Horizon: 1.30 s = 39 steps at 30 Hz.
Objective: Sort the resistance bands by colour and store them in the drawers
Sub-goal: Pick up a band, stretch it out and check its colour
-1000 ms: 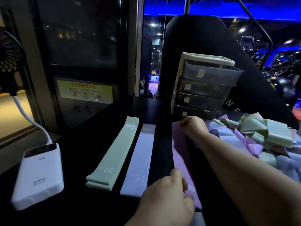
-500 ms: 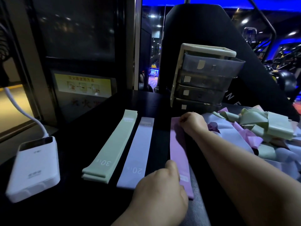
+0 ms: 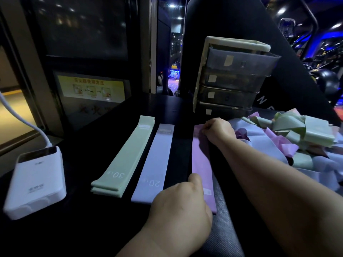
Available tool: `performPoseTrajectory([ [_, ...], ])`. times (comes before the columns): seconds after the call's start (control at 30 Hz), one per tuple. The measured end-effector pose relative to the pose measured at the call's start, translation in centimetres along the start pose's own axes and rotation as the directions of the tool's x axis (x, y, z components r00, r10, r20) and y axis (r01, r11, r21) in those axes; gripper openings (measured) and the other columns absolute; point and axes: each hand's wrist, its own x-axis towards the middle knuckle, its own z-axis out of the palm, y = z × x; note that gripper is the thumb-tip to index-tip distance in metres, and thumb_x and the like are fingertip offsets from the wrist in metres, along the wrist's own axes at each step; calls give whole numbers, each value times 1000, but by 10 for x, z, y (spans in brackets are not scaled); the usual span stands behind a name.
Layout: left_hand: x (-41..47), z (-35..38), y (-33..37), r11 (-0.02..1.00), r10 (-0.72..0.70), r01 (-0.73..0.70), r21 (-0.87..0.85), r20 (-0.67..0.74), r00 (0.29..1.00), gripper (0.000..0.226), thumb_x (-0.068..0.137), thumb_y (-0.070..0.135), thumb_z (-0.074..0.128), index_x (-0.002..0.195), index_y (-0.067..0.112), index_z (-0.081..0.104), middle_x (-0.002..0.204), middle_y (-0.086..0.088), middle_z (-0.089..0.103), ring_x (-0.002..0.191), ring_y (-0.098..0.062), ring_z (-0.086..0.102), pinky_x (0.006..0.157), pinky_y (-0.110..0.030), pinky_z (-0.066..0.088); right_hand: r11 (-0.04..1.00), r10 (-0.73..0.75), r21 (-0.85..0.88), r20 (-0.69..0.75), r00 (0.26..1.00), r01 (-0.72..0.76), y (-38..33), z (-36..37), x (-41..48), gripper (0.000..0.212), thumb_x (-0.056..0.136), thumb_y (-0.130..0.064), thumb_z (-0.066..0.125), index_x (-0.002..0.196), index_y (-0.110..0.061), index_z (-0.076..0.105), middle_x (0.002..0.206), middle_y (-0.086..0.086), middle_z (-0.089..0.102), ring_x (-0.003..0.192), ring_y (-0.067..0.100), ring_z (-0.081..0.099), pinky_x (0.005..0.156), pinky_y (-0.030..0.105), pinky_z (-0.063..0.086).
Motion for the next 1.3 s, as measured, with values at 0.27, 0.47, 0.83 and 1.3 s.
performPoseTrajectory([
  [0.27, 0, 2, -2, 1000, 0, 0, 19, -27, 1000, 14, 95, 31, 44, 107, 25, 41, 106, 3, 62, 100, -24, 58, 75, -32, 43, 999, 15, -38, 18, 1000, -14, -1, 1, 0, 21, 84, -24, 61, 98, -33, 73, 112, 1, 68, 106, 28, 61, 79, 29, 48],
  [0.47, -1, -1, -6, 996, -16, 14, -84, -20, 1000, 11, 96, 39, 45, 102, 30, 39, 104, 7, 60, 101, -17, 56, 79, -29, 44, 997, 34, -67, 76, 997, -29, -3, 0, -1, 24, 77, -23, 64, 98, -29, 74, 106, 4, 69, 103, 30, 61, 74, 29, 45],
  [0.83, -3, 2, 0, 1000, 3, -3, -13, -15, 1000, 25, 96, 41, 47, 111, 25, 35, 102, 4, 62, 101, -21, 59, 79, -32, 46, 985, -106, -135, 13, 994, 107, -3, -1, -2, 26, 86, -15, 59, 102, -29, 74, 119, 6, 59, 117, 31, 52, 91, 34, 49],
  [1.3, -7, -1, 8, 991, -83, 81, 103, 12, 997, 35, 94, 52, 46, 114, 24, 43, 108, 4, 63, 105, -22, 58, 81, -31, 46, 964, -52, 248, -173, 984, 95, 12, -82, -25, 11, 86, -23, 61, 84, -27, 70, 90, 2, 71, 76, 21, 65, 67, 29, 50],
])
